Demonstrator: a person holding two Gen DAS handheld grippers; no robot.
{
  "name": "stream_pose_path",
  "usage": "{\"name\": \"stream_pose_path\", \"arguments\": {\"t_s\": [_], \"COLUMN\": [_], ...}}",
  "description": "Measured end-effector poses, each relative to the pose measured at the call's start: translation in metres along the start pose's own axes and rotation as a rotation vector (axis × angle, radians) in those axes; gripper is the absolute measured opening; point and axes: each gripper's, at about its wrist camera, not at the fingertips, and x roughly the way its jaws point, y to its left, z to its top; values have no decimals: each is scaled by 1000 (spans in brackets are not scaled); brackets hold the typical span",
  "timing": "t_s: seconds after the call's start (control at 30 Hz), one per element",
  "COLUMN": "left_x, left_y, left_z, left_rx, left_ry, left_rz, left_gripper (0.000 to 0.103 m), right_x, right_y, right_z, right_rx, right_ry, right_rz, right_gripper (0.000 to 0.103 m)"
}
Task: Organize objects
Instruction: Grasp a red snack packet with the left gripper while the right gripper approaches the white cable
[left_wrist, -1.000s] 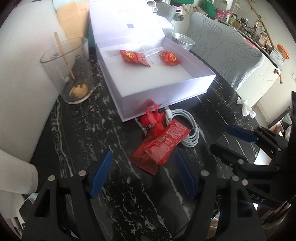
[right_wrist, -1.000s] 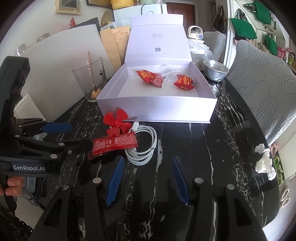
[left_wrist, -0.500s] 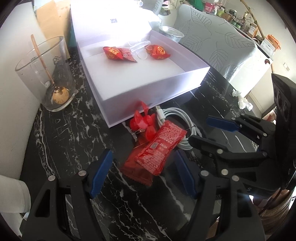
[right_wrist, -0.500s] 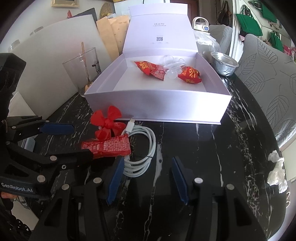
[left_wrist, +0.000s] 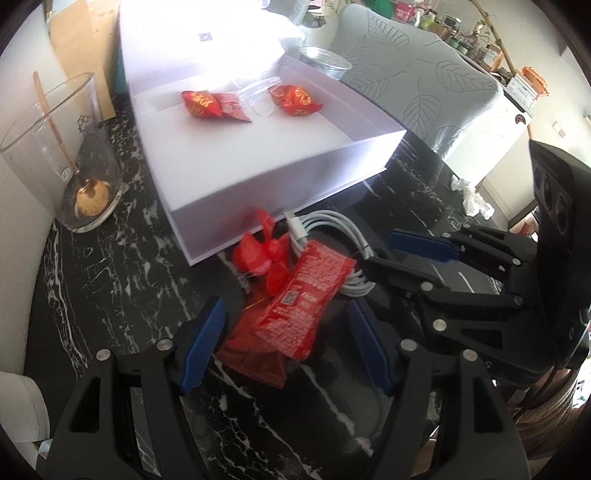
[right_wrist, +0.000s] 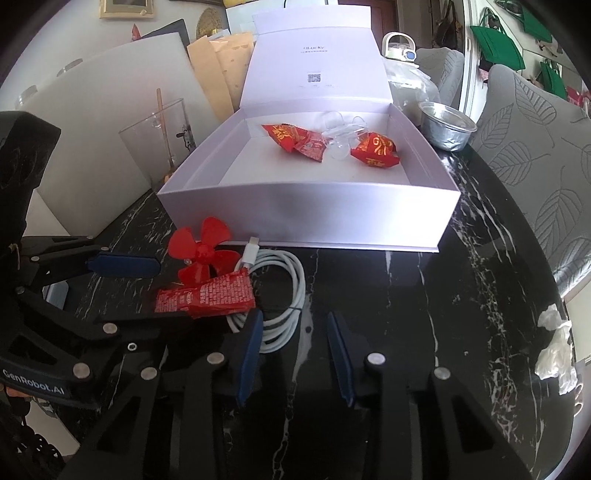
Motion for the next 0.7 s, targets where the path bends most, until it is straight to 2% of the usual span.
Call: {"name": "stream_pose_path", "arguments": {"t_s": [0.13, 0.2, 0.3, 0.37, 0.4, 0.47, 0.53, 0.7], "left_x": [5, 8, 13, 14, 14, 13, 11, 5], "left_y": [-11, -16, -22, -26, -27, -26, -25, -23], "left_z": [2, 3, 2, 1, 0, 1, 1, -1], "left_rx": [49, 72, 112, 147, 162, 163, 148, 136], "left_ry": [1, 6, 14, 5, 1, 0, 6, 6], "left_rz": [11, 19, 51, 97, 114, 108, 81, 75], "left_gripper": [68, 64, 52, 38, 35, 23, 23, 23], "right_x": [2, 3, 6, 8, 8, 10, 11, 12], "right_y": [-4, -3, -3, -3, -3, -2, -2, -2], "right_z": [3, 4, 7, 8, 8, 9, 10, 13], "right_rx": [7, -2, -11, -16, -18, -21, -20, -11], "right_ry": [3, 3, 7, 9, 8, 9, 12, 18], "right_rz": [13, 8, 17, 22, 24, 32, 39, 45], "right_gripper": [37, 37, 37, 37, 36, 36, 36, 37]}}
